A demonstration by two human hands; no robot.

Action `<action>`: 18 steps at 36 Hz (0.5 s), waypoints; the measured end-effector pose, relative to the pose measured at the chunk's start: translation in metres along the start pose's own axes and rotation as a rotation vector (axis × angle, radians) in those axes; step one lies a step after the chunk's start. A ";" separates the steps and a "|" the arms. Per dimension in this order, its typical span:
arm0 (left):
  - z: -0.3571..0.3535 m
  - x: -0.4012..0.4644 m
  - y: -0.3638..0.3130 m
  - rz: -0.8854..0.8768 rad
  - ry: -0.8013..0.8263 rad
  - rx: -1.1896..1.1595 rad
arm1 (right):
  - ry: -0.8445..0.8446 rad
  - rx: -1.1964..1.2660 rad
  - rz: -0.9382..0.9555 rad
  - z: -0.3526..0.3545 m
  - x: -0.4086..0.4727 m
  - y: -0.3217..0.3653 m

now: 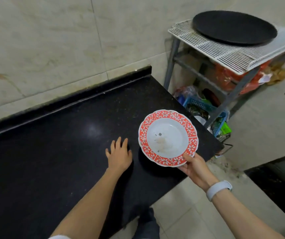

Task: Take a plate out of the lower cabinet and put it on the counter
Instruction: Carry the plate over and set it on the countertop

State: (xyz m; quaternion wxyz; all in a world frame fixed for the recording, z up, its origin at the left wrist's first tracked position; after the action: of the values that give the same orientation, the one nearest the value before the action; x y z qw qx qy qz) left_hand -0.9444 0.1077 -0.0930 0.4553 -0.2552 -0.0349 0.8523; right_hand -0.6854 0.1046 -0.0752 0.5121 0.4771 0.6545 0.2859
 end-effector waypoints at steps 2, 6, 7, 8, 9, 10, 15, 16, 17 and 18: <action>0.001 0.029 -0.013 0.008 0.012 0.006 | -0.001 -0.002 -0.029 -0.007 0.028 0.006; 0.006 0.071 -0.032 0.008 0.011 0.031 | 0.016 -0.023 -0.047 -0.022 0.070 0.021; 0.007 0.081 -0.036 0.014 0.015 0.032 | 0.022 -0.026 -0.053 -0.026 0.081 0.024; 0.008 0.091 -0.041 0.021 0.015 0.030 | 0.024 -0.026 -0.058 -0.030 0.093 0.028; 0.009 0.100 -0.045 0.029 0.010 0.031 | 0.026 -0.027 -0.062 -0.034 0.104 0.031; 0.011 0.110 -0.049 0.036 0.003 0.034 | 0.027 -0.026 -0.066 -0.038 0.116 0.034; 0.009 0.149 -0.062 0.104 -0.010 0.045 | 0.055 -0.011 -0.101 -0.061 0.175 0.044; 0.007 0.154 -0.063 0.128 -0.005 0.044 | 0.060 -0.010 -0.108 -0.065 0.187 0.046; 0.004 0.157 -0.063 0.153 -0.003 0.051 | 0.068 -0.012 -0.114 -0.070 0.198 0.047; 0.001 0.159 -0.063 0.174 -0.005 0.066 | 0.079 -0.016 -0.119 -0.074 0.209 0.048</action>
State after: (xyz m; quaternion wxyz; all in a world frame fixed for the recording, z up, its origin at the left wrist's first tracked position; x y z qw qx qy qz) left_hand -0.9694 0.2711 -0.1380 0.3877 -0.2401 0.0143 0.8898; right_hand -0.7434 0.3237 -0.0937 0.5057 0.4214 0.6993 0.2787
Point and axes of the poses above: each hand's wrist, its own x-axis towards the middle knuckle, its own z-axis out of the back of the hand, y = z × x, the point moved 8 cm from there along x, towards the middle knuckle, and after that the axes turned 14 degrees about z, right-handed, at the moved point
